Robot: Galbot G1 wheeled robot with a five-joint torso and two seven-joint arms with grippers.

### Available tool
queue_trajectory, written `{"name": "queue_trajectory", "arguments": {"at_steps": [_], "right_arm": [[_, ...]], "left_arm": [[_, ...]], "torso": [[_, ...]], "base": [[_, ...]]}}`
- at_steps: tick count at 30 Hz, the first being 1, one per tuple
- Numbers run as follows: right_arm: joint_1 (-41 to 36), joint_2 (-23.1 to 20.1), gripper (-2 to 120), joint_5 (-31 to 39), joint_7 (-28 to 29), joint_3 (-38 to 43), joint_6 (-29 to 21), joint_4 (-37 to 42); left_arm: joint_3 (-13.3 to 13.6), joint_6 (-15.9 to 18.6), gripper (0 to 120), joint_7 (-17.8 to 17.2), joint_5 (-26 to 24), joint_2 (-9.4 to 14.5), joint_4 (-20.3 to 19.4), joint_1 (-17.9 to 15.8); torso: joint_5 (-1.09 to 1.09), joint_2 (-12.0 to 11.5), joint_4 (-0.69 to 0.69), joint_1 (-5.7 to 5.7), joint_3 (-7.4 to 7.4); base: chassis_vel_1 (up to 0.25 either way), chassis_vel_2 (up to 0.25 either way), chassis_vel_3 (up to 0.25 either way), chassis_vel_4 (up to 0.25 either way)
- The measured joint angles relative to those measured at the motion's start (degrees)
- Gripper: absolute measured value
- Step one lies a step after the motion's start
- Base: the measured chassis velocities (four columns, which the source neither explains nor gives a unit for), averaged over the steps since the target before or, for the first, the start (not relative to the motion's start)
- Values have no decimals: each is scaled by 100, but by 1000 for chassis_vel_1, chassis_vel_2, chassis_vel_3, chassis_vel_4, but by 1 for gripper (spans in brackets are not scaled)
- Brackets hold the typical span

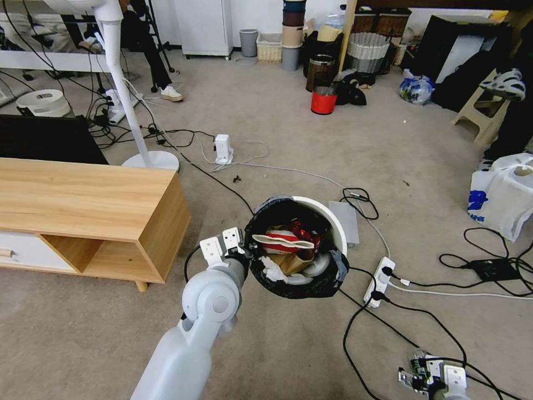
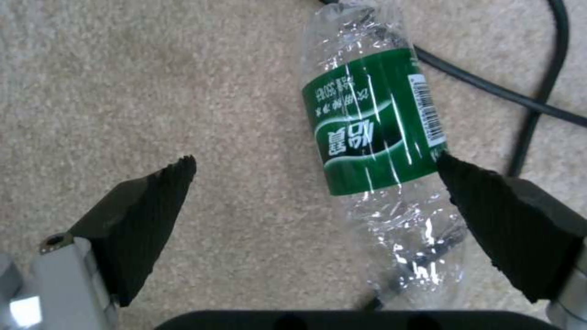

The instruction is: Pick up the trash bin and place the garbage on the floor into it.

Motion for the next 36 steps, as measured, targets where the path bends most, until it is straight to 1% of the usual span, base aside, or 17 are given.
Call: {"name": "queue_trajectory", "arguments": {"at_steps": [4, 6, 8, 10, 14, 17, 18, 21, 24, 26, 29, 36], "right_arm": [[37, 108, 100, -51, 15, -115, 5, 34], [98, 237, 100, -131, 24, -200, 26, -41], [121, 276, 100, -155, 25, -217, 32, -68], [238, 418, 100, -233, 25, -283, 59, -190], [289, 428, 100, -251, 23, -287, 84, -207], [258, 302, 100, -225, 19, -250, 88, -151], [220, 235, 100, -220, 20, -216, 99, -117], [167, 183, 100, -215, 19, -157, 111, -55], [109, 138, 100, -193, 23, -103, 112, 44], [-62, -6, 100, -121, 42, -19, 112, 236], [-197, -114, 100, -91, 44, 81, 117, 343], [-349, -259, 100, 5, 35, 246, 124, 513]], "left_arm": [[3, 0, 0, -23, -41, 61, -51, -5], [4, 0, 0, -33, -60, 84, -85, 1], [3, 0, 0, -36, -64, 93, -97, 5], [-4, 0, 0, -62, -111, 149, -144, 21], [-26, 0, 0, -75, -164, 232, -176, 34], [-47, -12, 0, -74, -172, 273, -169, 32], [-49, -18, 0, -74, -172, 247, -149, 17], [-38, -21, 0, -67, -174, 197, -132, -12], [-22, -22, 0, -66, -174, 170, -107, -31], [1, -23, 0, -64, -167, 129, -43, -86], [11, -23, 0, -62, -165, 85, 6, -137], [38, -23, 0, -57, -157, 4, 103, -214]], "torso": [[-2, 0, 0, 0, 0], [-2, 0, 0, 0, 0], [-3, 0, 0, 0, -1], [-4, 0, -1, 0, -1], [0, 1, 0, 0, -1], [4, 0, 2, 0, 0], [1, 0, 1, 0, 0], [2, 0, -1, 0, 0], [2, 0, 0, 0, 0], [1, 0, 0, 0, 0], [0, 0, -1, 0, 0], [1, 0, 0, 0, 0]], "base": [[0, 0, 0, 0], [0, 0, 0, 0], [0, 0, 0, 0], [0, 0, 0, 0], [0, 0, 0, 0], [0, 0, 0, 0], [0, 0, 0, 0], [0, 0, 0, 0], [0, 0, 0, 0], [0, 0, 0, 0], [0, 0, 0, 0], [0, 0, 0, 0]]}}
